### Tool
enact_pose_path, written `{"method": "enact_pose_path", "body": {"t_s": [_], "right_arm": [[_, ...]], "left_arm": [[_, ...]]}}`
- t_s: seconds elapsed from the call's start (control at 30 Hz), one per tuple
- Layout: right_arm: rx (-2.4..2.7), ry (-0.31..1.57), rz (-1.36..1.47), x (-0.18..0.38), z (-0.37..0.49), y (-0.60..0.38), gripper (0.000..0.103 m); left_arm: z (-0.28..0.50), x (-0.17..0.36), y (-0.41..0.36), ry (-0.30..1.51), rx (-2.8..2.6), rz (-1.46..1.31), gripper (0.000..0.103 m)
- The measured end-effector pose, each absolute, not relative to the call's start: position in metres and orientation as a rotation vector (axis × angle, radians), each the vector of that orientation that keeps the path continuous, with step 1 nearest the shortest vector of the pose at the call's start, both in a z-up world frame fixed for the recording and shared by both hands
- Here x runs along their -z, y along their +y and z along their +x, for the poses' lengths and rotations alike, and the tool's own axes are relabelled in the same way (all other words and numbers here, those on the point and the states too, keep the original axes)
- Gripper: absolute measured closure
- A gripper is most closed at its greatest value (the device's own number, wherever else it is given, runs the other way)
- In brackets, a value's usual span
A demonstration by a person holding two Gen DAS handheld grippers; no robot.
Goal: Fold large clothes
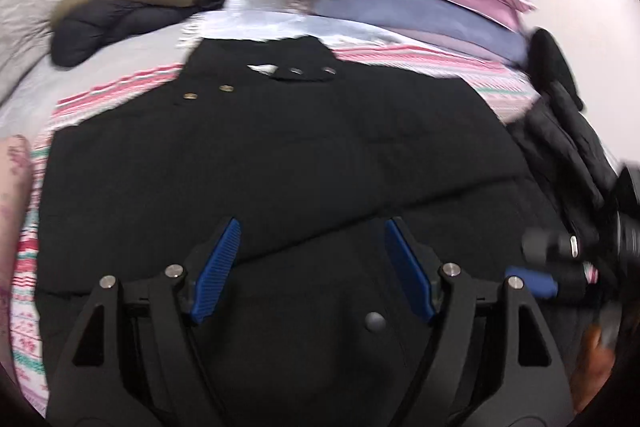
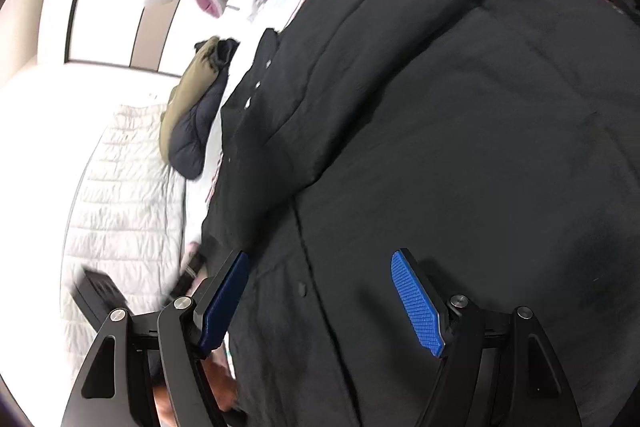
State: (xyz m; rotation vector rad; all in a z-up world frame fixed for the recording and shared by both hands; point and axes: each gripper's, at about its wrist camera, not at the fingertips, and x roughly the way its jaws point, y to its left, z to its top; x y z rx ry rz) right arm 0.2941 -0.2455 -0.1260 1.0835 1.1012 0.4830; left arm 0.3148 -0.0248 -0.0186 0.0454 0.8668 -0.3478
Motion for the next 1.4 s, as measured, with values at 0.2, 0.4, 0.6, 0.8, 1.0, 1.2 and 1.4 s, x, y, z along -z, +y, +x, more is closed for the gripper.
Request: {"method": "enact_pose_path", "body": {"t_s": [0.2, 0.4, 0.6, 0.8, 1.0, 1.2, 1.4], "right_arm": [[-0.478, 1.102, 1.138, 0.131, 0.295, -0.257, 0.028], [-0.493, 1.086, 1.118, 0.125, 0.298, -0.257, 0.028], [-0.475, 1.066, 1.096, 0.123, 0.293, -0.26, 0.028], [-0.456, 1.074, 1.075, 0.124, 0.295, -0.259, 0.028], [-0.486, 1.072, 0.947, 0.104, 0.292, -0.254, 0.028], [-0.51, 0.989, 0.902, 0.083, 0.241, -0.298, 0.028], [-0.36, 0.998, 0.897, 0.122, 0.165, -0.366, 0.028]], "left_arm": [[0.329, 0.021, 0.014, 0.912, 0.251, -0.078, 0.027], [0.313, 0.043, 0.059, 1.004, 0.197, -0.349, 0.027], [0.258, 0.034, 0.123, 1.032, 0.026, -0.417, 0.027], [0.186, 0.028, 0.194, 1.016, -0.126, -0.444, 0.027], [0.142, 0.051, 0.215, 1.056, -0.15, -0.467, 0.027], [0.094, 0.063, 0.222, 1.073, -0.147, -0.422, 0.027], [0.058, 0.08, 0.232, 1.088, -0.097, -0.457, 0.03]]}}
